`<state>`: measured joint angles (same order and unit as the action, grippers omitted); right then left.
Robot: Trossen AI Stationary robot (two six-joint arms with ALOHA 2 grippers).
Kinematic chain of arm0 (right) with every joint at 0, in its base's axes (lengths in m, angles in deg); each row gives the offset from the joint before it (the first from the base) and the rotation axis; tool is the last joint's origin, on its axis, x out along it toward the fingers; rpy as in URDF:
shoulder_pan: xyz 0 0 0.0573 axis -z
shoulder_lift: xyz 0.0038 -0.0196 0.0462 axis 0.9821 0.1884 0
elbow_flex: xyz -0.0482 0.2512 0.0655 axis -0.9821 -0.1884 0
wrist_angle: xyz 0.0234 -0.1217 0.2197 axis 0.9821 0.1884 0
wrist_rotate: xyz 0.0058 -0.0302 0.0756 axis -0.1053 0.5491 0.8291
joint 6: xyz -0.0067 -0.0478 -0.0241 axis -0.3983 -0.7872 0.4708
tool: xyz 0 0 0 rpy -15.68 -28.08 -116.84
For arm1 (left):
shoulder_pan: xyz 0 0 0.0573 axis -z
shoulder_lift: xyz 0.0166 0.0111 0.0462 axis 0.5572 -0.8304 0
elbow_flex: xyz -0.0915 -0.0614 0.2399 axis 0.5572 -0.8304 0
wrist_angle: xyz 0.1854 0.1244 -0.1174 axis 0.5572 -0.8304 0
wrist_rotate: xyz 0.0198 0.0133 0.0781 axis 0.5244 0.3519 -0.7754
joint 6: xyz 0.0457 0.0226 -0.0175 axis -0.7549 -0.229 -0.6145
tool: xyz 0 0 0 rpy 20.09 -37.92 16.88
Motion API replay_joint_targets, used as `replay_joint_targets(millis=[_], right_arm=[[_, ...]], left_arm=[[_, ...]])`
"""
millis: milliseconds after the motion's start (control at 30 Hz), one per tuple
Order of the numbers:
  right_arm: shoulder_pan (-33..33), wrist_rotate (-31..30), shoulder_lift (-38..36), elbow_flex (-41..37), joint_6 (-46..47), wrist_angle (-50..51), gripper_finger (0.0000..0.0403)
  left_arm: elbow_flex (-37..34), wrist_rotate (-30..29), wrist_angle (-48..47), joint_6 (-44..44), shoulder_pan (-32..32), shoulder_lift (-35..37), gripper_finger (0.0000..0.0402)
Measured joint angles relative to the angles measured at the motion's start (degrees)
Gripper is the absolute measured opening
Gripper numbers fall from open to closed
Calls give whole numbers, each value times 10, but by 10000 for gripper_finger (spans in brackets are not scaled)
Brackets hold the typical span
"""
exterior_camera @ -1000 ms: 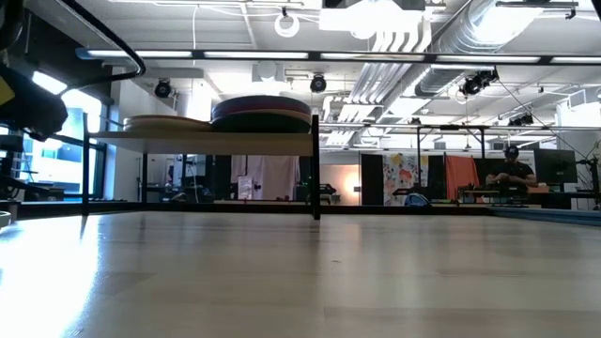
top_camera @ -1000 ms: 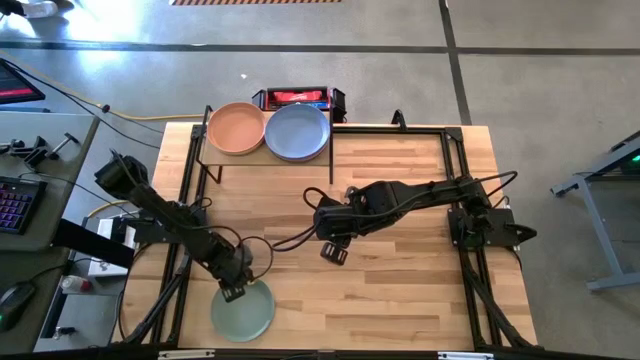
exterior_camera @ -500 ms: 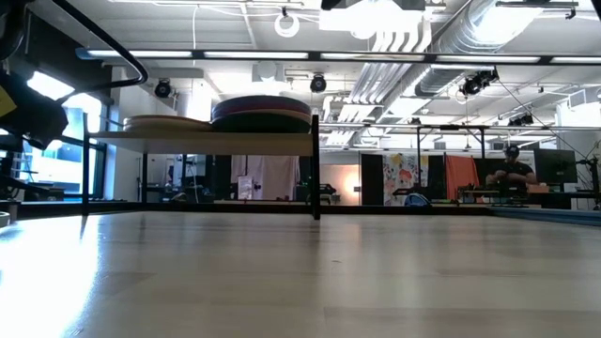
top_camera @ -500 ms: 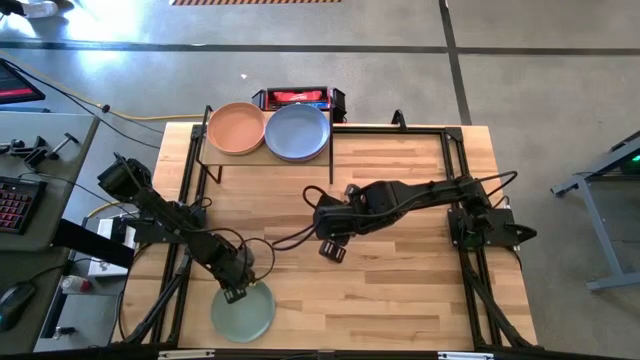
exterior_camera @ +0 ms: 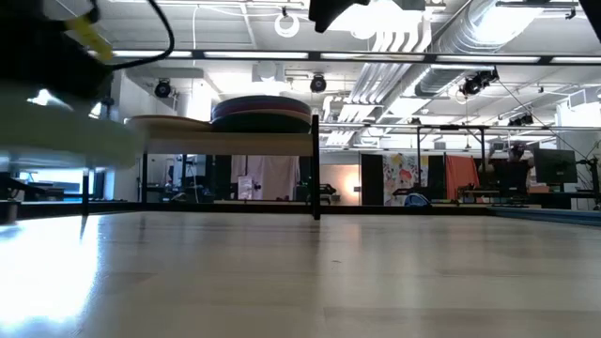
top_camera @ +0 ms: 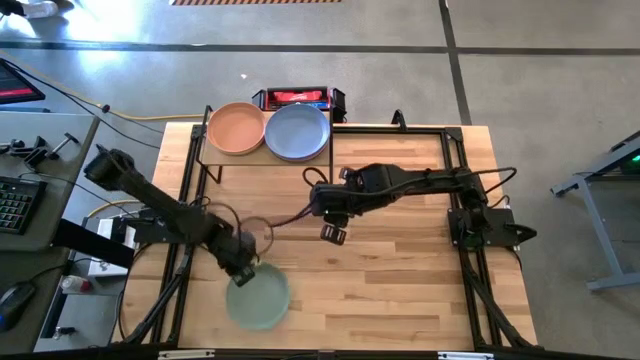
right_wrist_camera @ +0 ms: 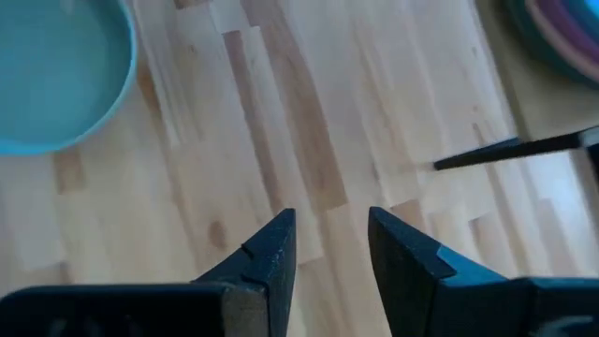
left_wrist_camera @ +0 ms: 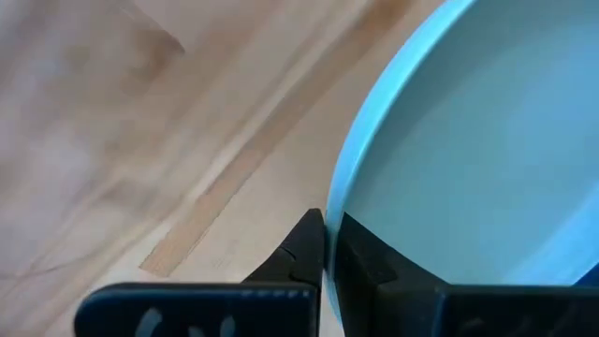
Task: Place and stack plates onto a shelf
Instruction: Stack the green plate on top the light brown plate on the shelf
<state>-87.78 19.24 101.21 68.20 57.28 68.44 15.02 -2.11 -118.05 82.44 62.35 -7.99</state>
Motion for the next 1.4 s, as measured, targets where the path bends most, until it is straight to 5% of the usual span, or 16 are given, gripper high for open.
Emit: replay_joint_targets(millis=[600, 1033, 1400], right_arm=[[77, 2, 0, 0, -200, 5, 115], [117, 42, 0, 0, -236, 5, 115], [120, 42, 0, 0, -232, 5, 115]], left_arm=[[44, -230, -110, 35, -227, 302, 1], [204, -498, -111, -155, -392, 315, 1], [298, -641, -61, -379, -508, 274, 1]])
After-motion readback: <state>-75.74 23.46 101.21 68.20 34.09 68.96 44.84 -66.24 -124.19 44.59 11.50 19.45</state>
